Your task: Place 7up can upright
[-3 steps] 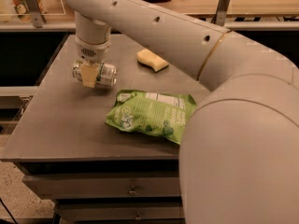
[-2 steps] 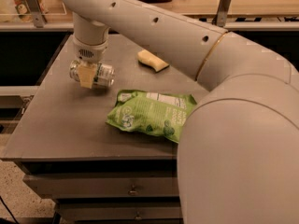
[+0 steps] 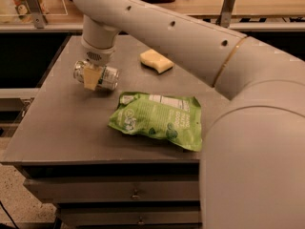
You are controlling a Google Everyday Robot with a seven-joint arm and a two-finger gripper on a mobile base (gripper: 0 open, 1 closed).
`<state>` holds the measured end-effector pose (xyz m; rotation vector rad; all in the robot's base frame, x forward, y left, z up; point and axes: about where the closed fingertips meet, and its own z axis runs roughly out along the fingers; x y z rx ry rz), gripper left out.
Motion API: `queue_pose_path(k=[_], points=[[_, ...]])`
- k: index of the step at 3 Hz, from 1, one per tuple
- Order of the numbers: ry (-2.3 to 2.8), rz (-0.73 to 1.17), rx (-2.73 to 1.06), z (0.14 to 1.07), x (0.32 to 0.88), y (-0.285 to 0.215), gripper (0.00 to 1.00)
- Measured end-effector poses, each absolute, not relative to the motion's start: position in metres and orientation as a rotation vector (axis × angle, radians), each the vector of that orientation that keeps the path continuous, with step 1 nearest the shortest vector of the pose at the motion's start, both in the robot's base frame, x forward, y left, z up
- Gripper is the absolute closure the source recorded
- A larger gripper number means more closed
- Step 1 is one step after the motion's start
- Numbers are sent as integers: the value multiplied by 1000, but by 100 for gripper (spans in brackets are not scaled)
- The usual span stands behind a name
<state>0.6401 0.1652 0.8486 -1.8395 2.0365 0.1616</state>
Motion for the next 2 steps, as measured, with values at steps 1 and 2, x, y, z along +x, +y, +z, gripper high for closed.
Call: queue_pose_path(k=[1,2], points=[[1935,361,-1767,837,620,162,100],[1916,395,-1743,841,618,160,100]])
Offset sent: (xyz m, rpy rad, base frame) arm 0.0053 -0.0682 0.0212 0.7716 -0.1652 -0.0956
